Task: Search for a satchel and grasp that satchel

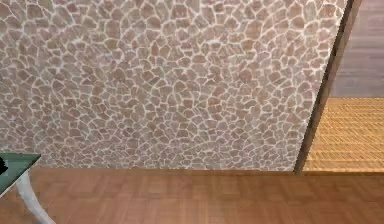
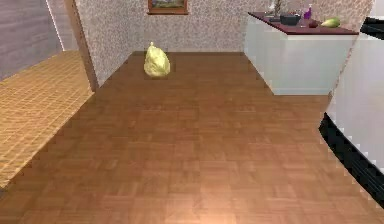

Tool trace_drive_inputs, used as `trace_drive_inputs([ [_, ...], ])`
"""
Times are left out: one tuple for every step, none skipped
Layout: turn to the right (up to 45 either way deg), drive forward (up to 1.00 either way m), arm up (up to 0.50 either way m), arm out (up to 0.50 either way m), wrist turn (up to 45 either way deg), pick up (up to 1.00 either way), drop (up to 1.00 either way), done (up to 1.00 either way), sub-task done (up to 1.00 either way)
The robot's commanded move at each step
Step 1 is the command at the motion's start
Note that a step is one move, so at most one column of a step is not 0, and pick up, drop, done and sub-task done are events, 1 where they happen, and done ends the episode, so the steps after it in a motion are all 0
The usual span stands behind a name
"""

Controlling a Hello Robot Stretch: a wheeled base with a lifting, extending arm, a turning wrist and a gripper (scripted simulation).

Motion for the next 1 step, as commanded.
trace_drive_inputs([
  [-45.0,0.00,0.00,0.00,0.0,0.00,0.00,0.00,0.00],
])
